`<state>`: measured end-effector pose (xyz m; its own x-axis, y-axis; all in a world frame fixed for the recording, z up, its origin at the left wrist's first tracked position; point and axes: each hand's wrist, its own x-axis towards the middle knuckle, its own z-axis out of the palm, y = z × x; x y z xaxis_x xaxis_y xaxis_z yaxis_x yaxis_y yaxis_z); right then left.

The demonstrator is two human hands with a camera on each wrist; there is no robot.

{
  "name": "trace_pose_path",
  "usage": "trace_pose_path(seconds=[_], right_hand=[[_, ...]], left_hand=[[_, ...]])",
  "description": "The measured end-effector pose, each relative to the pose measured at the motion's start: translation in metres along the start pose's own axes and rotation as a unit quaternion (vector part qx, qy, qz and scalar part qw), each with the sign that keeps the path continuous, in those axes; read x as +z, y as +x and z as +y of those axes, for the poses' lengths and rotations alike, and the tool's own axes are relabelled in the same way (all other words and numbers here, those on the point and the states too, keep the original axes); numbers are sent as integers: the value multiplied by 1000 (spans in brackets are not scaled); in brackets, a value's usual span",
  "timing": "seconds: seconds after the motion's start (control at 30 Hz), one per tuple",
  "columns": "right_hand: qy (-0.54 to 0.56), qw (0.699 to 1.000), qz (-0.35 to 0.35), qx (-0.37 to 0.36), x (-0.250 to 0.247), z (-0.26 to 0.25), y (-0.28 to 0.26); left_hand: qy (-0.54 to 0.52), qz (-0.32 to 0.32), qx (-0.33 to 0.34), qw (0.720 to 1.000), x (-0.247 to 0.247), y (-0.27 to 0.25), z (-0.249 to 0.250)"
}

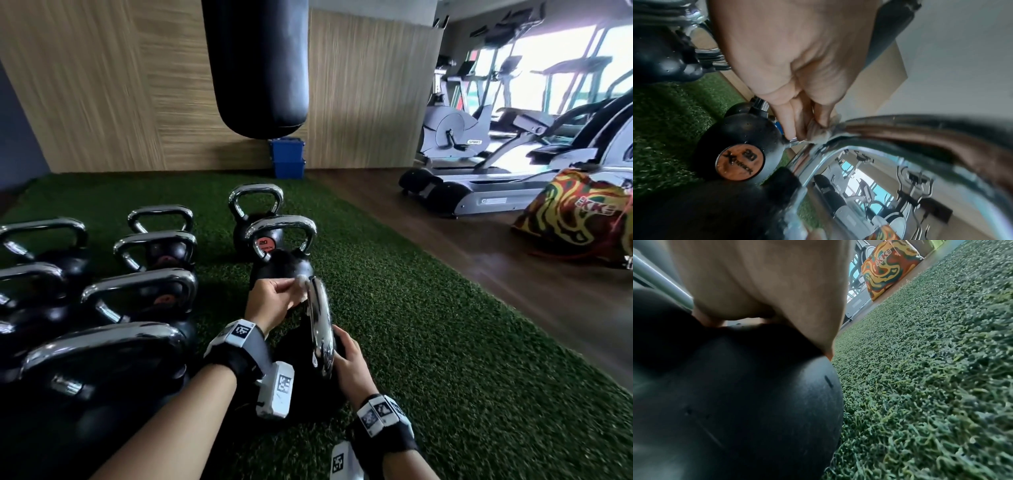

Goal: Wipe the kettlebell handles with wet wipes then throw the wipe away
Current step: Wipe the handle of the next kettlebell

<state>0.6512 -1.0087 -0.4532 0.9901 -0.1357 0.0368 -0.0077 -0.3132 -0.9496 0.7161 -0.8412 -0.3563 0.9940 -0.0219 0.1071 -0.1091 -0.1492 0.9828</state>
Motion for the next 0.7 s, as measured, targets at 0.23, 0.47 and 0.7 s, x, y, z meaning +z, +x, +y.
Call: trace_pose_path(seconds=[0.23, 0.47, 0.7], right_hand=[[18, 1000, 5, -6, 1, 4, 0], [40, 999, 0, -6, 1, 5, 0], [44, 999, 11, -16, 4, 9, 4]], left_hand=[[-106, -58, -60, 991, -16, -23, 22], [-100, -29, -93, 990, -11, -31, 28], [-71, -133, -65, 986, -29, -57, 29]])
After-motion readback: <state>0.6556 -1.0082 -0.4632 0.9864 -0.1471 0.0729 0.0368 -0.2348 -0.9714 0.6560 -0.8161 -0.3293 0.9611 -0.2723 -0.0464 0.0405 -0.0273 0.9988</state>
